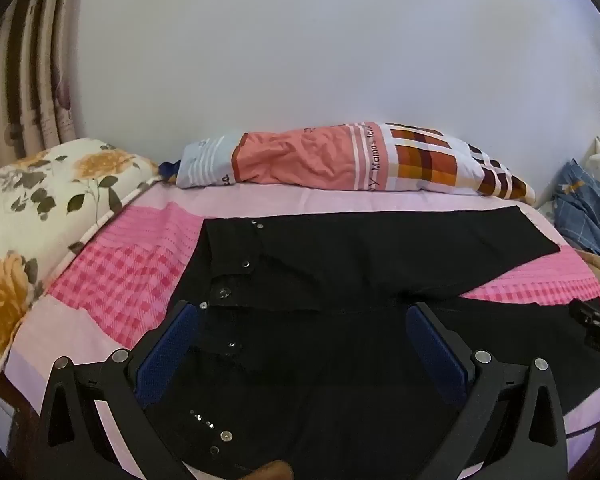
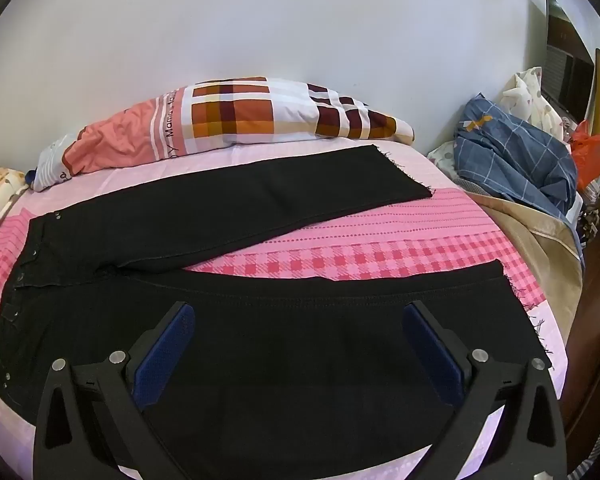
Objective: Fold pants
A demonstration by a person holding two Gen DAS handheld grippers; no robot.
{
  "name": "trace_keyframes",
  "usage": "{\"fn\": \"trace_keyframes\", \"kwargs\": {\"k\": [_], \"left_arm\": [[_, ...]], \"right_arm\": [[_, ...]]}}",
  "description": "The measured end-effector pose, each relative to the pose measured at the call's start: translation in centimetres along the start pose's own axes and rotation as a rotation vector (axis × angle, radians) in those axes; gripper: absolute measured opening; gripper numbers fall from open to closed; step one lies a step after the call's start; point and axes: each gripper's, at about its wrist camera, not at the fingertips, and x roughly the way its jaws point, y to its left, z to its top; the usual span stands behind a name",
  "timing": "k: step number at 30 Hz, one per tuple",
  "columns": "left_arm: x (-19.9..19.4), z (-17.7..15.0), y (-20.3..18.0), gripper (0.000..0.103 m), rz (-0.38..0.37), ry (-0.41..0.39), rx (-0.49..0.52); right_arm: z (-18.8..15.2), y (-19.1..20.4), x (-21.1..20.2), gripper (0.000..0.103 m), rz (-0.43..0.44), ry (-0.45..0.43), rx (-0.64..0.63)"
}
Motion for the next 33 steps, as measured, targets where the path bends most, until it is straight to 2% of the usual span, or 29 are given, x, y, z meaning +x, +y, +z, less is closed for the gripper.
{"fn": "trace_keyframes", "kwargs": {"k": [2,6,10,17,23,27,29,32,33], "left_arm": [[-0.2,-0.1,-0.3,0.103,0.007,-0.009,0.003],[0.5,-1.0,1.5,0.103,-0.028,0.025,-0.058],[1.3,-0.5,1.3,0.103,-0.029,0.067,-0.058],[1.4,-0.2,1.2,0.103,-0.022,0.069,-0.055],[1.9,-0.5,1.2,0.103,-0.055,0.106,-0.056],[0.9,-0.9,2.5,0.103,-0.060,0.047,-0.145],[0.7,-0.7,3.3,0.103,-0.081,0.043,-0.187],[0.8,0.1,3.7,0.103,-0.075,0.068,-0.144],[0.9,0.3,3.5,0.103,-0.052,0.075,-0.121]], "right_arm": [[0.0,0.0,0.0,0.103,0.000,0.000,-0.001],[0.0,0.0,0.0,0.103,0.004,0.001,0.000],[0.0,0.1,0.0,0.103,0.003,0.001,-0.001],[0.1,0.3,0.0,0.103,0.010,0.004,-0.005],[0.3,0.4,0.1,0.103,0.014,0.007,-0.007],[0.6,0.9,-0.2,0.103,0.017,0.005,-0.009],[0.8,1.1,-0.2,0.103,0.019,0.009,-0.007],[1.1,1.4,0.0,0.103,0.026,0.016,-0.008],[1.2,1.6,0.1,0.103,0.028,0.017,-0.012]]}}
